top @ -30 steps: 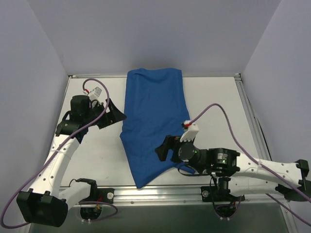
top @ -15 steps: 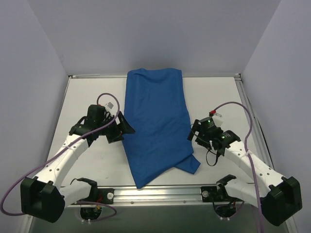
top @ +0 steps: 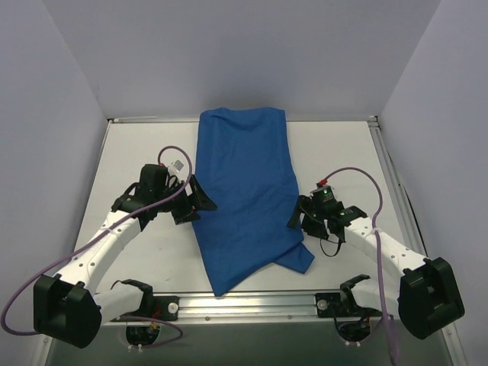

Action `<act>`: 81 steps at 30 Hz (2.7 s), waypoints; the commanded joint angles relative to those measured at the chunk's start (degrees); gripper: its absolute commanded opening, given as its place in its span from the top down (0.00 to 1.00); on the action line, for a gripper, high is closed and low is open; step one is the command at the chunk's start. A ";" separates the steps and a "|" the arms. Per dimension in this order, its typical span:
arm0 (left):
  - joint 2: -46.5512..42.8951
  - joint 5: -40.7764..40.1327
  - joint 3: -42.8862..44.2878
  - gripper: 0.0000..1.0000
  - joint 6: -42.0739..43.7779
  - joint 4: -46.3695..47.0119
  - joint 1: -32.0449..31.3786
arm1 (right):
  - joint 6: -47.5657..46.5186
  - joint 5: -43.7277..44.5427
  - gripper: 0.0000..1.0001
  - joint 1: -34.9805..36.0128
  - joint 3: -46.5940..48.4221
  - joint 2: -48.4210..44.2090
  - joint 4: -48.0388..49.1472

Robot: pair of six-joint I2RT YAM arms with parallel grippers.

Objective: Open and lay out the surgical kit
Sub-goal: Open the surgical kit at the center of the board.

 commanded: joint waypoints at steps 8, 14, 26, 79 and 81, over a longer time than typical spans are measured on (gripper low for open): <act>-0.28 2.26 4.01 0.13 1.44 2.60 -0.24 | -1.97 -7.68 0.49 0.42 -2.10 3.71 4.53; 0.07 1.04 7.17 0.17 6.27 -0.91 -0.51 | -1.62 -10.94 0.85 3.75 1.33 3.63 4.36; -0.63 -3.10 8.93 0.19 9.10 3.81 -6.91 | 3.56 -17.00 1.00 5.26 20.04 10.20 6.38; 18.70 -26.92 10.68 0.02 7.60 8.84 -22.30 | -9.09 -18.14 0.44 -3.19 19.10 3.29 -5.04; 20.28 -25.52 10.95 0.00 7.51 9.71 -22.30 | -8.66 -17.28 0.45 -2.22 18.03 1.97 -5.39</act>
